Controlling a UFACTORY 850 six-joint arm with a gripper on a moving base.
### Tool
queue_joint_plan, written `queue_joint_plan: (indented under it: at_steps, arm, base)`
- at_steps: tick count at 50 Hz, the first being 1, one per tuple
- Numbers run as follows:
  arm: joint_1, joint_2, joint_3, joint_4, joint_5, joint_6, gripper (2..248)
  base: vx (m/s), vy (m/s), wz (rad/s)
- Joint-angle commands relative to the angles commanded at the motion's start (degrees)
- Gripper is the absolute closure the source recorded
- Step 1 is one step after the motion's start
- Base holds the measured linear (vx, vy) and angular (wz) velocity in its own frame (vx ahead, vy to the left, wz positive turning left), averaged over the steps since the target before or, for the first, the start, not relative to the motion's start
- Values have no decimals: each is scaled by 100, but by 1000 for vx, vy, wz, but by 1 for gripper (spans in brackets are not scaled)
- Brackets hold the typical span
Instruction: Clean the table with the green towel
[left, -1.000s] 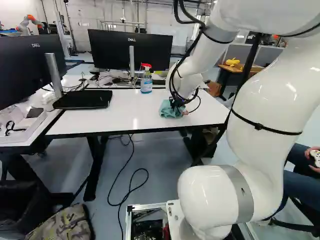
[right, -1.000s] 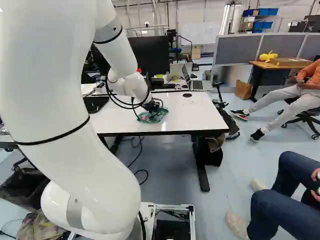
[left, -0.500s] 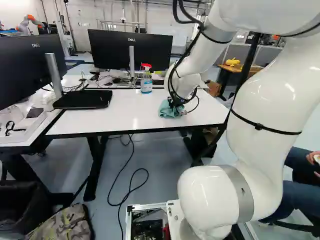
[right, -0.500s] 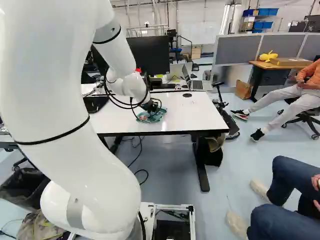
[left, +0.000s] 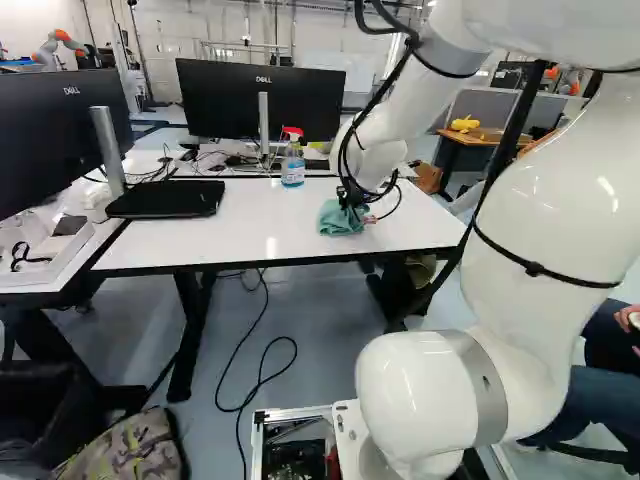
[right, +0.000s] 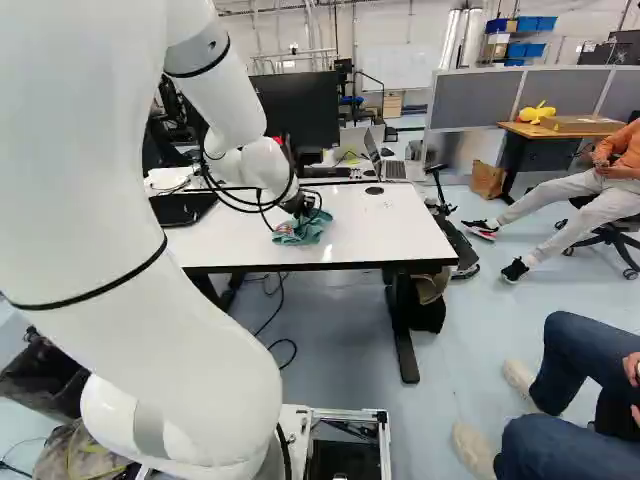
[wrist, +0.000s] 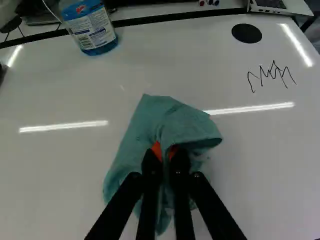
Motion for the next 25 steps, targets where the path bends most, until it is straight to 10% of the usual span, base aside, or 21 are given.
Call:
queue_joint_plan:
  at_steps: [25]
  arm:
    - [23,431,53,0,-642,0,216]
  base:
    - [0,0,0]
